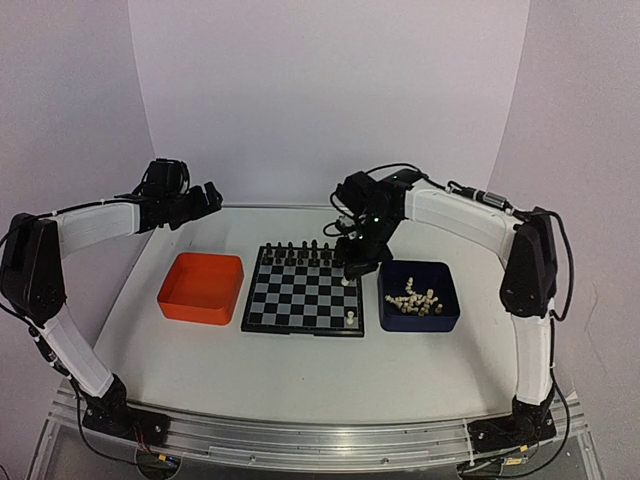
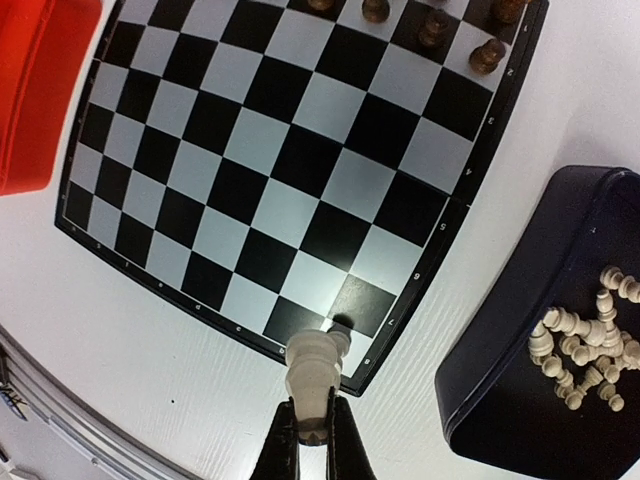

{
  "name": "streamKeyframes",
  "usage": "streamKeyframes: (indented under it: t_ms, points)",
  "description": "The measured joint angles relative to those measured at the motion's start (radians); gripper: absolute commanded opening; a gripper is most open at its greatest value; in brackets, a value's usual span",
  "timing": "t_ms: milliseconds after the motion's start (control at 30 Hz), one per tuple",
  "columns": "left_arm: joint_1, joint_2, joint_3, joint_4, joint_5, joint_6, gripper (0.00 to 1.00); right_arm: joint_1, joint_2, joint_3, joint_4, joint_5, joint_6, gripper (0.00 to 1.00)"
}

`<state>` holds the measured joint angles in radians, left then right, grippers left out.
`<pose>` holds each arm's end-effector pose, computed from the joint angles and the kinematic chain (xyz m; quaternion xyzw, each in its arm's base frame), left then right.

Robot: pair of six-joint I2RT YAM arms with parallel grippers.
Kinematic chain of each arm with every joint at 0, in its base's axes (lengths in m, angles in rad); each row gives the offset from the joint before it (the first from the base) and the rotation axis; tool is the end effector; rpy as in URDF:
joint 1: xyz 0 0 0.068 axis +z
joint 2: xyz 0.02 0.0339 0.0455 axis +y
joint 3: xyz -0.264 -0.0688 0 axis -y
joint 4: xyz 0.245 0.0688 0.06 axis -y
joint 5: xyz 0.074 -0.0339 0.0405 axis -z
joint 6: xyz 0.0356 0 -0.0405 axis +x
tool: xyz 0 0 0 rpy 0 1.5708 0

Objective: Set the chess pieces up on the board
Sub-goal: Place the chess piece on the chessboard.

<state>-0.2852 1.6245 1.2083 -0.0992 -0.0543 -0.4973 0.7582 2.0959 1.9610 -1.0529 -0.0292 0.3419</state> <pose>0.3631 -0.1044 0.2790 -0.1050 0.8574 -0.1703 0.4743 0.3218 0.3062 0.2668 -0.2056 0.9599 0.1117 0.1547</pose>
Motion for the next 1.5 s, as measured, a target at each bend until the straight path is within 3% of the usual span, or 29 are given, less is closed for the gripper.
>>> streamKeyframes:
  t_ms: [400, 1500]
  points:
    - [0.000, 0.000, -0.001, -0.007, 0.019, 0.016, 1.00, 0.105, 0.171, 0.206, -0.168, 0.051, 0.080, 0.00]
    - [0.000, 0.000, -0.008, -0.032, 0.036, 0.064, 1.00, 0.151, 0.290, 0.255, -0.240, 0.130, 0.186, 0.00]
